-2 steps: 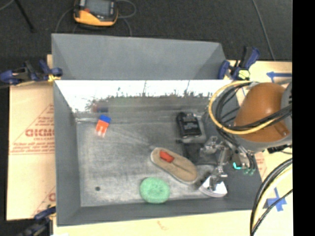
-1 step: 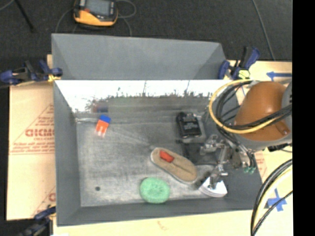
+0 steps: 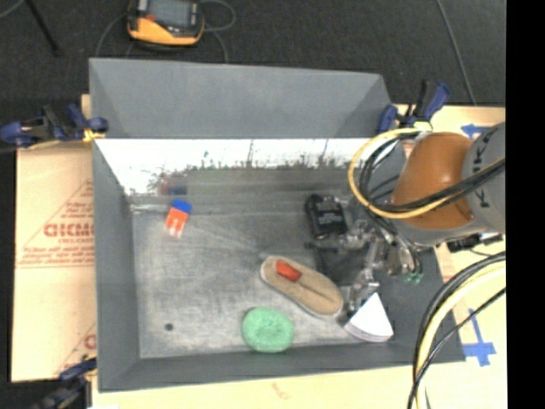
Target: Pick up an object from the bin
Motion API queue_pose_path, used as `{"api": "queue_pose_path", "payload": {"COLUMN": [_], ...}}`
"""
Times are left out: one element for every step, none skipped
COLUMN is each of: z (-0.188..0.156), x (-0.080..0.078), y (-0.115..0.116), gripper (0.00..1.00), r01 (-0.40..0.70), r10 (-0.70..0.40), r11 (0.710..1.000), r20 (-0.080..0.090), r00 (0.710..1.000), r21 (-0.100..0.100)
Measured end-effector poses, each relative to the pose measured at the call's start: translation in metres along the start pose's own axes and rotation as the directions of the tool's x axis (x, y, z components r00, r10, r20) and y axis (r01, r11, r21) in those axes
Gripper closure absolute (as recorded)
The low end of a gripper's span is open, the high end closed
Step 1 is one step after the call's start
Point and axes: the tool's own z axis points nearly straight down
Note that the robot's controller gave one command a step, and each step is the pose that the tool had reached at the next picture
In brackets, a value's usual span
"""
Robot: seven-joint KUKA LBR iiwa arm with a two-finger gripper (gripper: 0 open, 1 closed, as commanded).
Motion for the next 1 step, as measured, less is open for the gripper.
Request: {"api": "queue_pose_path", "payload": {"z": [-0.0088], "x": [0.0092], "y": [0.0165], "gripper": [0.0], "r01": [-0.029], "r10": [0.029], "r11": [1.0], "r20": [-0.012], "r00": [1.0], "r21": [0.0]}}
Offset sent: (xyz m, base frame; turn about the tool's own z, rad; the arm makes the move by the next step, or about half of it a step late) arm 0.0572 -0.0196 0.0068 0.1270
